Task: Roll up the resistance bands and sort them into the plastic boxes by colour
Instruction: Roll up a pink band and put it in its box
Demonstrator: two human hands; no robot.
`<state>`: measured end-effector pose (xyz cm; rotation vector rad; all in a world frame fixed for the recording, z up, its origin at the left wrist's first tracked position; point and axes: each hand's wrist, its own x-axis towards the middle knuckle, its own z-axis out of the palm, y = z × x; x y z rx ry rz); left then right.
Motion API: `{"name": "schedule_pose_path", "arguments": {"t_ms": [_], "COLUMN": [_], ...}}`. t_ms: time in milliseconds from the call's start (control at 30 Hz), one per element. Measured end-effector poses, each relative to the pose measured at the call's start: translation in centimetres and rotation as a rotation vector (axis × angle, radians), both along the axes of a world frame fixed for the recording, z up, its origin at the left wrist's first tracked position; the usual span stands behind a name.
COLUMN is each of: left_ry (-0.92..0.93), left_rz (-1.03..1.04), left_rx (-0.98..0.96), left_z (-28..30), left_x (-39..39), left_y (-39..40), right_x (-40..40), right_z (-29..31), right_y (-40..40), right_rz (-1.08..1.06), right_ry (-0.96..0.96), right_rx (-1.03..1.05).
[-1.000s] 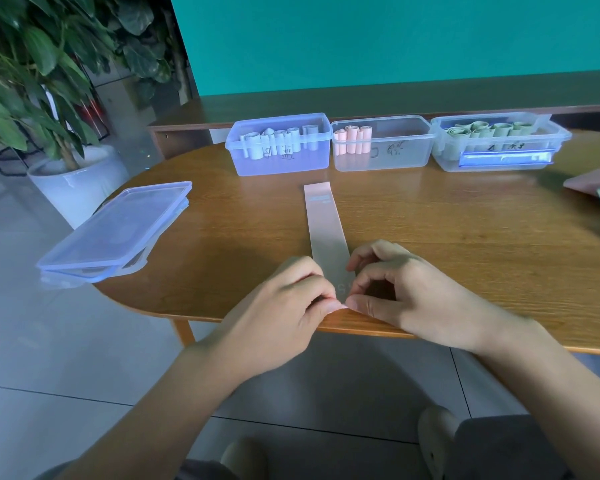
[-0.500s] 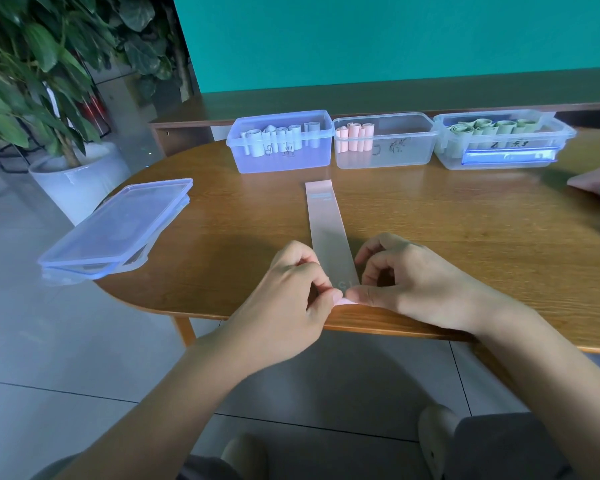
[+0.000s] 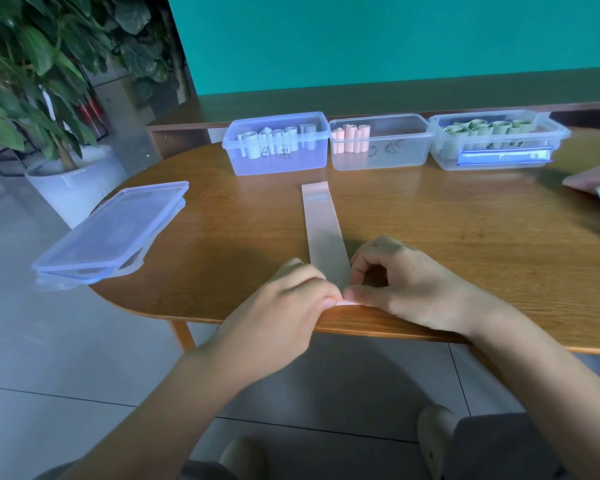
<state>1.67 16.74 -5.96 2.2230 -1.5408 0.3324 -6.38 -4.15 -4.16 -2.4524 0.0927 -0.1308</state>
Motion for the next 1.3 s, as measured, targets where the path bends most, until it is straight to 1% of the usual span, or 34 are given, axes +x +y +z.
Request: {"name": "schedule_pose_path", "arguments": {"t_ms": [167, 267, 367, 467, 633, 800, 933, 1067, 1167, 1300], "left_ry": [0.105, 0.164, 0.129, 0.036, -0.018, -0.107, -0.020, -0.020, -0.003, 0.009], "left_rz": [0.039, 0.078, 0.097, 0.093, 0.106, 0.097, 0.123, 0.145, 0.178, 0.202], "left_rx": [-0.080, -0.078, -0.075, -0.062, -0.104, -0.118, -0.145, -0.126, -0.105, -0.091], "left_z": [0.0, 0.1, 0.1, 0.1, -0.5, -0.6, -0.6, -0.5, -0.5, -0.5], "left_x": [-0.2, -0.2, -0.2, -0.3, -0.4, -0.6, -0.4, -0.4, -0.3, -0.3], "left_y": [-0.3, -0.5, -0.7, -0.9, -0.8, -0.6, -0.4, -0.4, -0.5, -0.6], "right_x": [-0.2, -0.5, -1.0, -1.4, -1.3, -1.0, -1.0, -1.2, -1.3, -1.0], "right_z": [-0.1, -0.6, -1.0, -0.9, -1.2, -1.6, -1.6, -1.5, -1.5, -1.5], "right_y": [0.3, 0.3, 0.2, 0.0, -0.3, -0.3, -0.1, 0.1, 0.0, -0.1], "right_rz": [0.002, 0.014, 0.064, 0.132, 0.154, 0.129, 0.115, 0.121, 0.142, 0.142], "right_ry": [-0.035, -0.121, -0.221, -0.222, -0.251, -0.278, -0.292, -0.337, -0.336, -0.336], "right_rx": [-0.019, -0.016, 0.019, 0.044, -0.021, -0.090, -0.140, -0.173, -0.145, -0.163]}}
